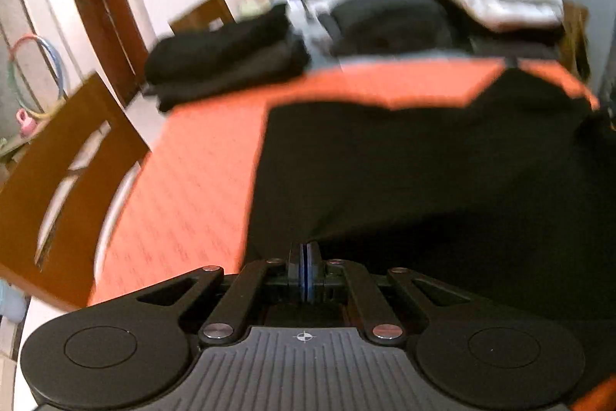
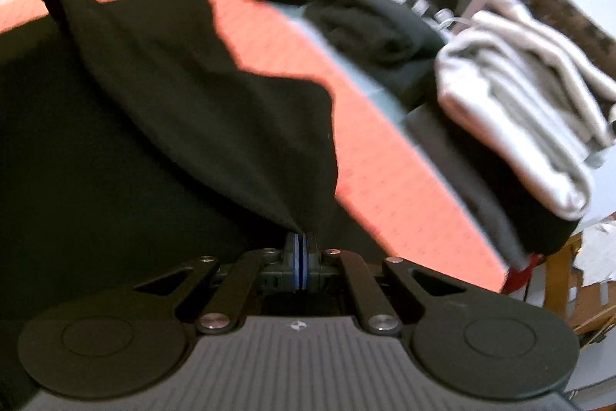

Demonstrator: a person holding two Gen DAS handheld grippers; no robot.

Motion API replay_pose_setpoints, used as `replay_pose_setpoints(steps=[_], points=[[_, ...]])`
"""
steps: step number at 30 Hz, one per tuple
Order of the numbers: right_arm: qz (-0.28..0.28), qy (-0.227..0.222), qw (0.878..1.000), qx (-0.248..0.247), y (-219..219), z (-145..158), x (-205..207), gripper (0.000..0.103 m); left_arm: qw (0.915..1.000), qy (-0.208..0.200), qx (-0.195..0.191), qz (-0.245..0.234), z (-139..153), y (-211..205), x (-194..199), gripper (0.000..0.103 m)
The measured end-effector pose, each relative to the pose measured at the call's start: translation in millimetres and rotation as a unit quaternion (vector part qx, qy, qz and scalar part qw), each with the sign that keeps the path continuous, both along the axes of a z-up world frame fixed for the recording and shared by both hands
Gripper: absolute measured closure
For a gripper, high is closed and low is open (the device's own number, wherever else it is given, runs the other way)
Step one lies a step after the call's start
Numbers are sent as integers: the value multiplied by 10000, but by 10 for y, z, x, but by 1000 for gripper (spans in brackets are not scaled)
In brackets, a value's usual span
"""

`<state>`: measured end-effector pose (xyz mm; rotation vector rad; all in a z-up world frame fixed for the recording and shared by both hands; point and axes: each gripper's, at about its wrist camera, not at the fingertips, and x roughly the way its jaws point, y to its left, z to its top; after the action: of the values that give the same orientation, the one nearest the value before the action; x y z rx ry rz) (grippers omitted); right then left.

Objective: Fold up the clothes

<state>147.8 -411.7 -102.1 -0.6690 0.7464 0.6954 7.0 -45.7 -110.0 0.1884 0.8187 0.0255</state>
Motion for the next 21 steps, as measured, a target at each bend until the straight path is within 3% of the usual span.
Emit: replay_pose_setpoints(steps=[3, 6, 9, 10, 14, 21], points=[[-225, 231, 9992, 253, -43, -26, -67, 98, 9995, 282, 66, -148, -152, -88, -175, 99], [-732, 418, 9930, 832, -211, 73, -69, 94, 9986, 433, -64, -280, -170, -136, -330, 94], [-1392, 650, 9786, 1367, -446, 135, -25, 91, 9980, 243, -432, -388, -12, -153, -371, 75], [-1613, 733, 9723, 1523, -521, 135, -8, 90, 9976, 141, -522, -428, 46, -173, -330, 63], [-2396, 1083, 9394, 2198, -789, 101, 84, 83, 9917, -168, -1058, -712, 239, -296, -3, 50], [-3372, 1667, 8623, 3391, -1064, -56, 314, 70, 9715, -325, -1943, -1316, 282, -751, 986, 39]])
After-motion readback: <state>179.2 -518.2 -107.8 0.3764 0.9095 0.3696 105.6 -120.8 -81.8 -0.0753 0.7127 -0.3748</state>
